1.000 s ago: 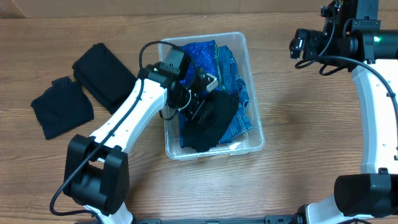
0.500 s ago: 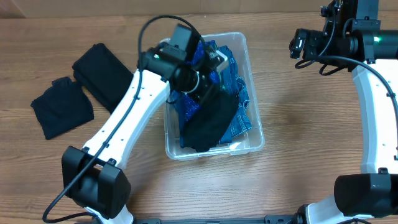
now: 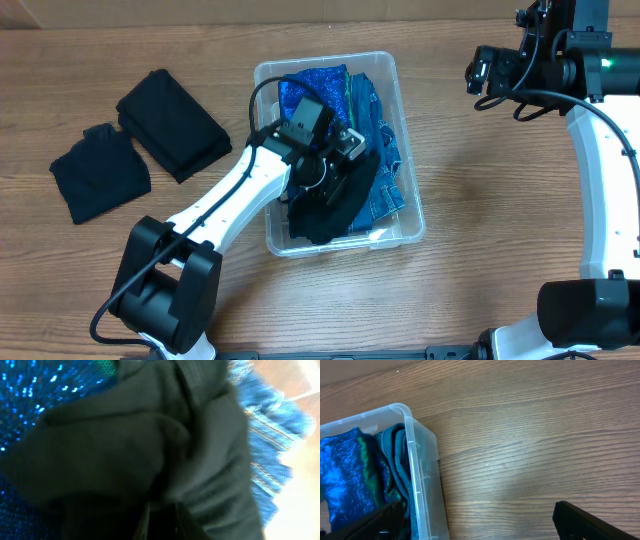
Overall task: Pack container
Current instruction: 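Withdraw the left arm from the bin toward the left side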
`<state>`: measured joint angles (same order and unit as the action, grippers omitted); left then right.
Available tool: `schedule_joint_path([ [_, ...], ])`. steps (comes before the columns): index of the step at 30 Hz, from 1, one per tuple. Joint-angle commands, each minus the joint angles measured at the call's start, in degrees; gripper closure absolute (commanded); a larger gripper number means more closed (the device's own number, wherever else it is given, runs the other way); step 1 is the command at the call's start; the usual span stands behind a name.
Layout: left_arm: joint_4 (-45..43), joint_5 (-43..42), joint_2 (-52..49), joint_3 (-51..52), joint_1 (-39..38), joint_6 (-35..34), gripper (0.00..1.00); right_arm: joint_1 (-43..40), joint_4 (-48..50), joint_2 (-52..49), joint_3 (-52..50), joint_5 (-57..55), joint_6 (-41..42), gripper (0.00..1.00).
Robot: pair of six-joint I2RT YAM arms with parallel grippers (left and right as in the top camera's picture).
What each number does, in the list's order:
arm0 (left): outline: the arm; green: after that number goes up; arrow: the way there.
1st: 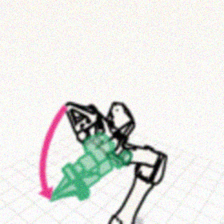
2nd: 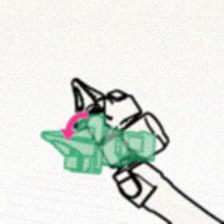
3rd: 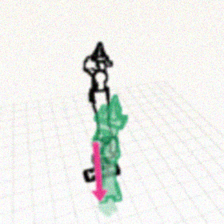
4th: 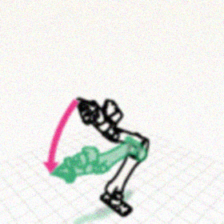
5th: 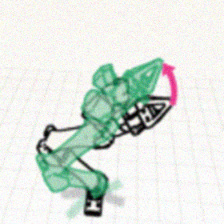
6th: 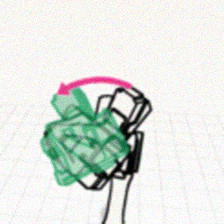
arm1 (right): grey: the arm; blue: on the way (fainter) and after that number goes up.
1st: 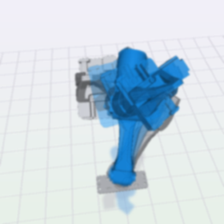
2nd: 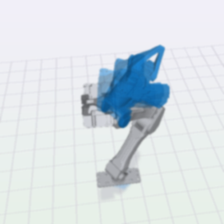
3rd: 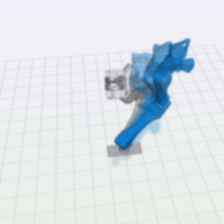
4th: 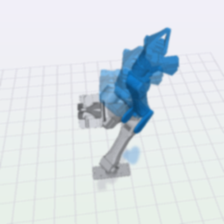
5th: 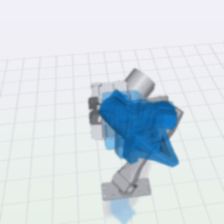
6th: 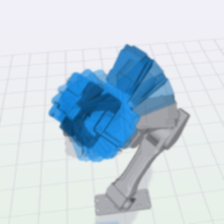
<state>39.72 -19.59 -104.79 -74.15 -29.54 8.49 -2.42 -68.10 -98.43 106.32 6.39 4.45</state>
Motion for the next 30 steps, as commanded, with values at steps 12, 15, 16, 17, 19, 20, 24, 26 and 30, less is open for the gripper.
schedule_joint_path([
  [12, 13.03, 19.02, 3.96, -20.59, 1.62, -3.21, 0.00, -8.79, -0.52, 0.39, 0.15, -2.89, 3.06, 0.00],
  [15, 16.35, 21.97, 5.99, -27.74, 5.75, -6.19, 0.00, -12.33, -1.31, 0.39, 0.15, -2.58, 3.04, 0.00],
  [16, 17.20, 21.94, 6.60, -29.42, 7.69, -7.28, 0.00, -13.31, -1.36, 0.39, 0.15, -2.27, 3.04, 0.00],
  [17, 18.14, 21.94, 7.43, -31.06, 10.56, -9.60, 0.00, -14.27, -1.42, 0.39, 0.15, -2.27, 3.04, 0.00],
  [19, 19.58, 21.97, 9.01, -32.44, 16.57, -14.97, 0.00, -15.54, -1.42, 0.39, 0.15, -2.27, 3.04, 0.00],
  [20, 20.28, 21.97, 9.77, -32.48, 19.89, -18.38, 0.00, -16.04, -1.42, 0.39, 0.15, -2.27, 3.02, 0.00],
  [24, 25.64, 21.38, 10.86, -32.46, 35.04, -29.11, 0.00, -16.68, -1.40, 0.39, 0.15, -2.27, 3.04, 0.00],
  [26, 27.02, 18.25, 10.43, -31.98, 43.93, -29.62, 0.00, -16.68, -1.40, 0.39, 0.15, -2.25, 3.04, 0.00],
  [30, 27.12, 11.96, 9.77, -29.92, 56.26, -30.77, 0.00, -16.68, -1.40, 0.37, 0.15, -2.25, 3.04, 0.00],
])
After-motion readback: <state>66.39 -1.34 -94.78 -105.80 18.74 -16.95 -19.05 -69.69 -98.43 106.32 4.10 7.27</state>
